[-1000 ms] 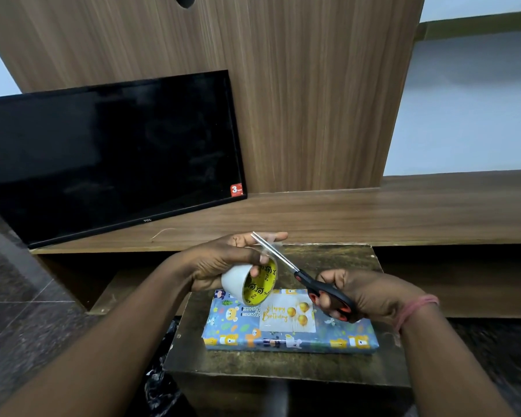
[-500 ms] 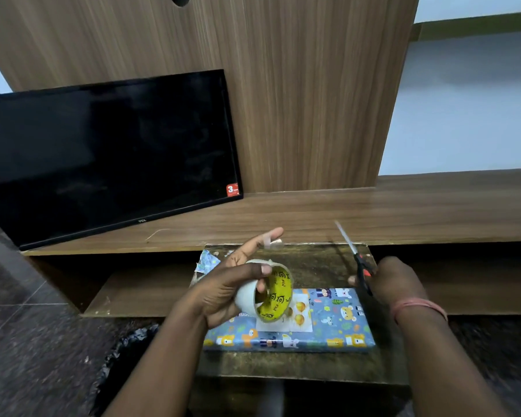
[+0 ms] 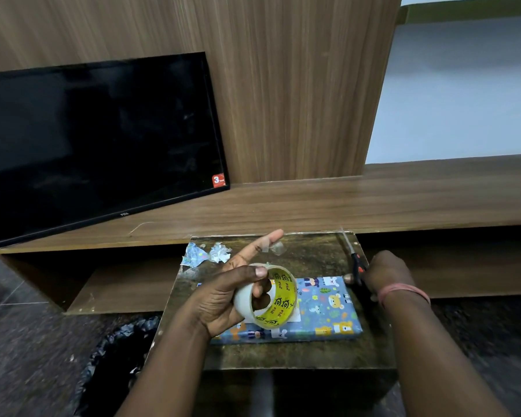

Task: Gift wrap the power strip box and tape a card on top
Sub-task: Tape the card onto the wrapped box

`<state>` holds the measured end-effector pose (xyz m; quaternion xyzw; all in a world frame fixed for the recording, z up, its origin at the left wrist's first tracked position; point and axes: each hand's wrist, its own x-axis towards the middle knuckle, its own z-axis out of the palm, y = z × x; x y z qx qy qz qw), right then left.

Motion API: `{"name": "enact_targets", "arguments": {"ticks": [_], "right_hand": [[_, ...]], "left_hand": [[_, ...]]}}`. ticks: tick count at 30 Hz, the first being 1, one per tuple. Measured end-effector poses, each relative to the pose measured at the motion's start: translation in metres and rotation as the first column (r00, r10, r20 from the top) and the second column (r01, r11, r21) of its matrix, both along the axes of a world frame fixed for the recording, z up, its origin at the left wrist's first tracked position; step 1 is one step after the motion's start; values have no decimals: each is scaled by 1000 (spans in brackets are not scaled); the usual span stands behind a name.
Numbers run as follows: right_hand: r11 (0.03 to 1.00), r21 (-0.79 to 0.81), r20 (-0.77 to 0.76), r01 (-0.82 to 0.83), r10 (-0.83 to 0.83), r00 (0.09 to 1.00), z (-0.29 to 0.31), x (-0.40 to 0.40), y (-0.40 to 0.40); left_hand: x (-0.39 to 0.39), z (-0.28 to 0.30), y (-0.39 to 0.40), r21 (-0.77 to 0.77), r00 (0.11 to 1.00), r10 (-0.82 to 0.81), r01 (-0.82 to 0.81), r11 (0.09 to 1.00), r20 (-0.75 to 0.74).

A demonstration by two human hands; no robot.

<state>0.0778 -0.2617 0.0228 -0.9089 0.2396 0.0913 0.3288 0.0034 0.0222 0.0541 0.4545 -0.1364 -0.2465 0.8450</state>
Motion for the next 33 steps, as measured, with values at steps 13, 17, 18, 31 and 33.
{"name": "enact_targets", "arguments": {"ticks": [13,17,18,31,33], "right_hand": [[999,-9,47,53,-53,998,-2,2,21],[990,-139,97,33,-20,995,6,-12,28],[985,-170,150,35,-9,989,9,-16,30],[357,838,381,-412,156,911,45,-58,41],[404,807,412,-431,137,901,45,-55,39]], "left_hand": [[-1,-3,-12,48,998,-57,57,997,-4],[1,-7,-23,67,998,-67,67,996,3],[1,-8,-27,65,997,-74,74,995,4],[6,-10,-50,-144,994,-110,107,984,-13],[6,-11,-51,-151,992,-122,119,981,-15]]}}
